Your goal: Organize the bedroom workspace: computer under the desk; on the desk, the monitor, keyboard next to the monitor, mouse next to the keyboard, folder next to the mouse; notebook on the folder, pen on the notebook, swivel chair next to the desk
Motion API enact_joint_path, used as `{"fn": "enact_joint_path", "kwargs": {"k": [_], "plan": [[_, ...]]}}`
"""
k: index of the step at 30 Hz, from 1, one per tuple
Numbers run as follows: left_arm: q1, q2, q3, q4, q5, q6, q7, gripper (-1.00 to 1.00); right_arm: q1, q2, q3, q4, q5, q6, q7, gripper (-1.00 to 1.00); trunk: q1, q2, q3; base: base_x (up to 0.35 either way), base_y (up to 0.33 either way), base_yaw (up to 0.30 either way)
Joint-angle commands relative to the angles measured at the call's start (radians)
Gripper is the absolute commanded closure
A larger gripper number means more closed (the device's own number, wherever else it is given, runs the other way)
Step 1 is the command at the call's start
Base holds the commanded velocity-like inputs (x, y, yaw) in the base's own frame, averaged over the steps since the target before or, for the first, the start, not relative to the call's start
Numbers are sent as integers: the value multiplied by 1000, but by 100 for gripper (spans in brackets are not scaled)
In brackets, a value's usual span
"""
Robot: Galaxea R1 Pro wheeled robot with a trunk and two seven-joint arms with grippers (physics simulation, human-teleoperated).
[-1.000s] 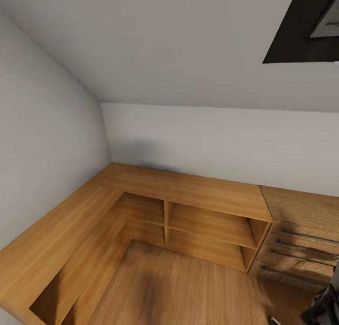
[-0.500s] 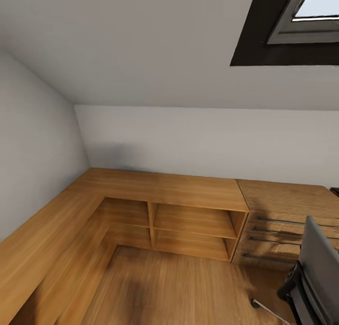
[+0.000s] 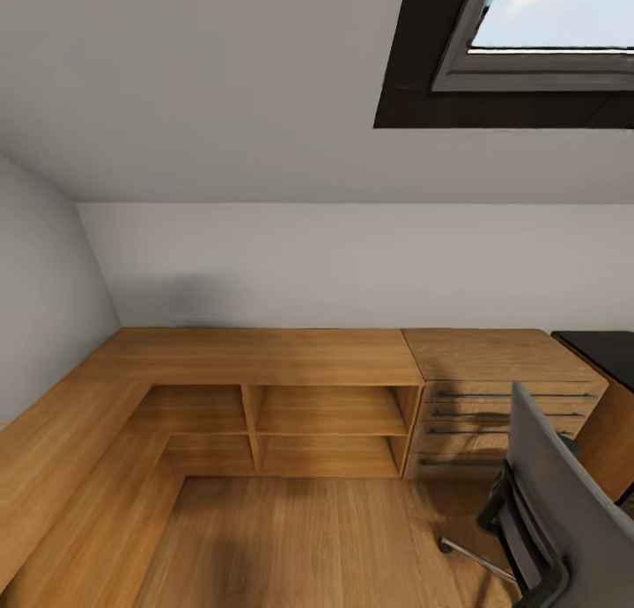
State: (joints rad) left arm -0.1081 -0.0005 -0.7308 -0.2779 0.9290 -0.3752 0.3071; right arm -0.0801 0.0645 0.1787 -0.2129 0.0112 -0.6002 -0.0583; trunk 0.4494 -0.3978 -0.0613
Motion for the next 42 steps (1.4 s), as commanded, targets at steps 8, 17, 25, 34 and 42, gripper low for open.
{"fn": "enact_joint_path", "kwargs": {"k": [8, 17, 25, 34, 42], "plan": [[-1, 1, -9, -1, 5, -4, 7, -100, -1, 0, 5, 1, 1, -3, -6, -100, 1, -2, 2, 0, 0, -292], [-1, 1, -9, -1, 5, -3, 7, -100, -1, 1, 4, 1, 0, -2, -7, -100, 1, -2, 6, 0, 0, -281], [-1, 1, -9, -1, 6, -2, 7, -100, -1, 3, 2, 1, -4, 1, -10, -100, 1, -2, 6, 0, 0, -37], [-1, 1, -9, -1, 6, -4, 7, -100, -1, 3, -1, 1, -5, 2, -12, -100, 1, -2, -4, 0, 14, -2], [-1, 1, -7, -1, 5, -4, 7, -100, -1, 2, 1, 1, -4, 1, -12, -100, 1, -2, -17, 0, 258, -22]]}}
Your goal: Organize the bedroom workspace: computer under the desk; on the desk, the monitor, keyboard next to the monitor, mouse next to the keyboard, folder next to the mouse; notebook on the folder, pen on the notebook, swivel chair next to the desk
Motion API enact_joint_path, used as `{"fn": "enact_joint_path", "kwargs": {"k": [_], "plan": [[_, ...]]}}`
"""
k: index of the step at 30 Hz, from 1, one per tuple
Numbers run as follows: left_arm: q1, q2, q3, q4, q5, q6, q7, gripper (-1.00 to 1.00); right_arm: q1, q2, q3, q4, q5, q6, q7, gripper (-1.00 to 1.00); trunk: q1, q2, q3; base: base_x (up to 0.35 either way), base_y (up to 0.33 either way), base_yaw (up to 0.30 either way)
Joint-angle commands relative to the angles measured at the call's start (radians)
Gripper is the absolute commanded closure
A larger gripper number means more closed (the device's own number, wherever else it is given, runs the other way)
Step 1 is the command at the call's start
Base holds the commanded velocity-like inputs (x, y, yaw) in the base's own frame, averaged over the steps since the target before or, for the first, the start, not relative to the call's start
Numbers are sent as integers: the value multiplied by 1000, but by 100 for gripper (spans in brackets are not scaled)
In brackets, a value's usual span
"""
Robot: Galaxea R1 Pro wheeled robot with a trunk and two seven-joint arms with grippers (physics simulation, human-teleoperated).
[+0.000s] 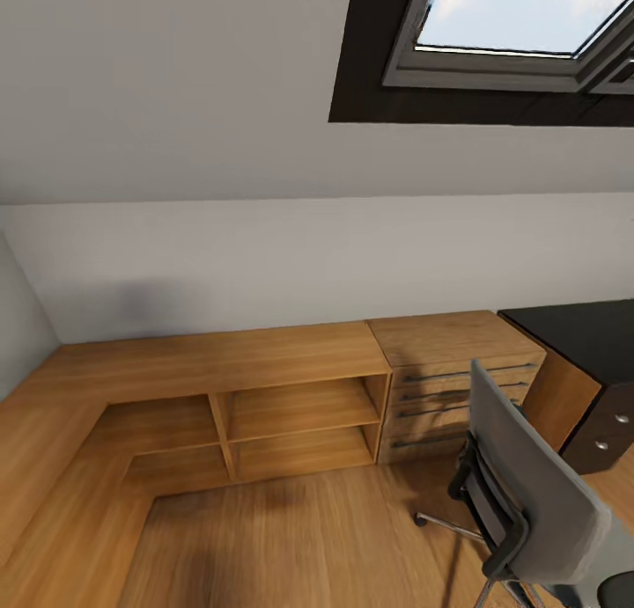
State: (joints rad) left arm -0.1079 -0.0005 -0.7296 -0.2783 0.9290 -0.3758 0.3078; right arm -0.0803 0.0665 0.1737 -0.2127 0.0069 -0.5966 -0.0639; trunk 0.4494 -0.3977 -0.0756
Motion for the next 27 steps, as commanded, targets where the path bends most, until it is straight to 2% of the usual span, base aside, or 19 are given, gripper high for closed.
{"fn": "enact_joint_path", "kwargs": {"k": [1, 9, 25, 27], "plan": [[-1, 0, -8, 0, 5, -3, 7, -100, -1, 0, 6, 1, 1, -3, -7, -100, 1, -2, -4, 0, 181, -147], [-1, 0, -8, -1, 5, -3, 7, -100, -1, -1, 6, 1, 2, -4, -6, -100, 1, -2, -9, 0, 69, -221], [-1, 0, -8, 0, 5, -4, 7, -100, -1, -1, 7, 1, 2, -5, -5, -100, 1, -2, -9, 0, 6, -290], [-1, 0, -9, -1, 3, -6, 7, -100, -1, -1, 7, 1, 2, -5, -5, -100, 1, -2, -9, 85, 234, -297]]}}
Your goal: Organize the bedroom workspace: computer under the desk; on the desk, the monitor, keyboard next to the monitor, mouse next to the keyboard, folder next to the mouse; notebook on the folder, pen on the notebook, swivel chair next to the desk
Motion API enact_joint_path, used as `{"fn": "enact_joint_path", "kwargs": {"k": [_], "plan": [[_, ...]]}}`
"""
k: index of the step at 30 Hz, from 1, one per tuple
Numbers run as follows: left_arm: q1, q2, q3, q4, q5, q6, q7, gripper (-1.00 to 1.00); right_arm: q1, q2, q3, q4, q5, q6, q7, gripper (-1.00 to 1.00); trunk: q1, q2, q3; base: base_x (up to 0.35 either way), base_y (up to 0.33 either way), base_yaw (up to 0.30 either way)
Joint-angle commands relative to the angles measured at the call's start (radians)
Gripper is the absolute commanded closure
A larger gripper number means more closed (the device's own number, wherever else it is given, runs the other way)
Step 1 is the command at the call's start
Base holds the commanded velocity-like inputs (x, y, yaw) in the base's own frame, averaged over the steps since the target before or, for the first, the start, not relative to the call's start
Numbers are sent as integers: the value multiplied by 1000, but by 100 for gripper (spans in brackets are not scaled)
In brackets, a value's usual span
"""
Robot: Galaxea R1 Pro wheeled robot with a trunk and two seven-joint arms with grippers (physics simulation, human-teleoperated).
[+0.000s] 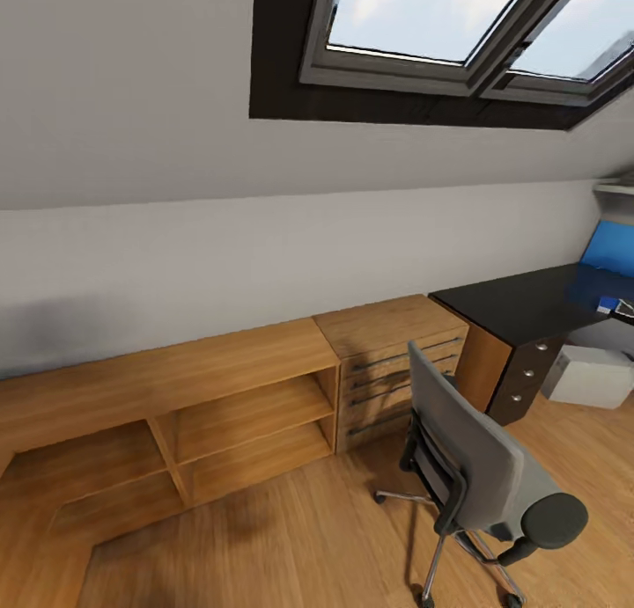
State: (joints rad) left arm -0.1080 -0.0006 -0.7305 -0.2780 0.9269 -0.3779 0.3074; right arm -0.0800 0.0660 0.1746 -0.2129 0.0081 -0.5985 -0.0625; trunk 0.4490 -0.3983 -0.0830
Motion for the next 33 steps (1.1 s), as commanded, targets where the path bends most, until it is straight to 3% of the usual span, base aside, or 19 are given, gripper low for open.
{"fn": "enact_joint_path", "kwargs": {"k": [1, 18, 33], "plan": [[-1, 1, -9, -1, 5, -4, 7, -100, -1, 0, 6, 1, 1, -3, -7, -100, 1, -2, -2, 147, 254, -297], [-1, 1, -9, -1, 5, -5, 7, -100, -1, -1, 6, 1, 2, -3, -6, -100, 1, -2, 1, 218, 241, -297], [-1, 1, -7, 0, 7, -3, 7, -100, -1, -2, 8, 1, 3, -3, -3, -100, 1, -2, 12, 22, 20, -282]]}}
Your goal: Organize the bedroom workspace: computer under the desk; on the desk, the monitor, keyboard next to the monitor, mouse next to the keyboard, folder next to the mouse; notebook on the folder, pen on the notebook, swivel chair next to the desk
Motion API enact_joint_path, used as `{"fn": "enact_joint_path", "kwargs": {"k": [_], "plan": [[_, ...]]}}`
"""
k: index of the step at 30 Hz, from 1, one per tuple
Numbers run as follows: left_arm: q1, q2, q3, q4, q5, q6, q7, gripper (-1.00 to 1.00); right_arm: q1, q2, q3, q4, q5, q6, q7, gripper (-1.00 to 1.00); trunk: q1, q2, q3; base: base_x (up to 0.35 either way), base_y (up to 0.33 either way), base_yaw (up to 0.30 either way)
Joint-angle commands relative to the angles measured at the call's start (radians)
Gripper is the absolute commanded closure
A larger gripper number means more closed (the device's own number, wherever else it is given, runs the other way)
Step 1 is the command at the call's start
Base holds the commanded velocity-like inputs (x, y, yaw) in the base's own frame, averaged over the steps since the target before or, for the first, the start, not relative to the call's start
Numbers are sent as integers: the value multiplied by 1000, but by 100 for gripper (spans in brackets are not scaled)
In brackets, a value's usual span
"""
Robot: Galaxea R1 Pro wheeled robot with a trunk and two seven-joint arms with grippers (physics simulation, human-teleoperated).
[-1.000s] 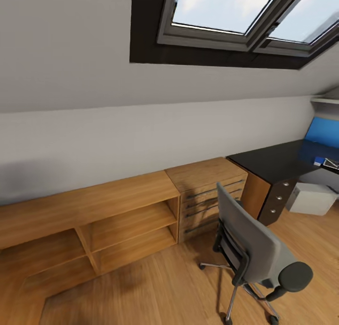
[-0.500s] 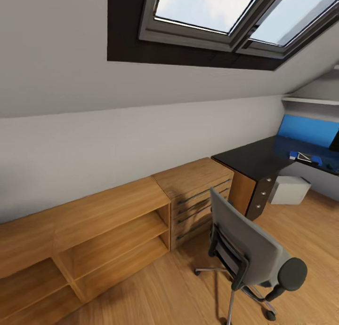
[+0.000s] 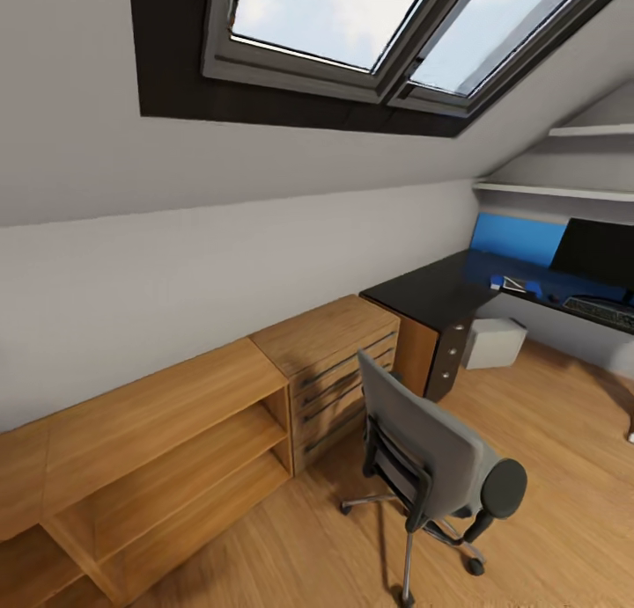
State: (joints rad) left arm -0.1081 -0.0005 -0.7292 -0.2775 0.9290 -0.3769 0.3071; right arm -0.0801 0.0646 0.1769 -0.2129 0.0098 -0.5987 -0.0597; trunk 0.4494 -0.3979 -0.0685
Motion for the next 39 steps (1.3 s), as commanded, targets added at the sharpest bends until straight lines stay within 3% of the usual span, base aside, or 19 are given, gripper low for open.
{"fn": "enact_joint_path", "kwargs": {"k": [1, 20, 39], "plan": [[-1, 0, -9, -1, 5, -4, 7, -100, -1, 0, 6, 1, 1, -3, -6, -100, 1, -2, -1, 0, 0, -278], [-1, 0, -9, -1, 6, -4, 6, -100, -1, 0, 6, 15, 1, -3, -6, -100, 1, -2, 13, 127, 170, -278], [-1, 1, -9, -1, 6, -4, 6, -100, -1, 0, 6, 20, 1, -4, -6, -100, 1, -2, 28, 14, 156, -277]]}}
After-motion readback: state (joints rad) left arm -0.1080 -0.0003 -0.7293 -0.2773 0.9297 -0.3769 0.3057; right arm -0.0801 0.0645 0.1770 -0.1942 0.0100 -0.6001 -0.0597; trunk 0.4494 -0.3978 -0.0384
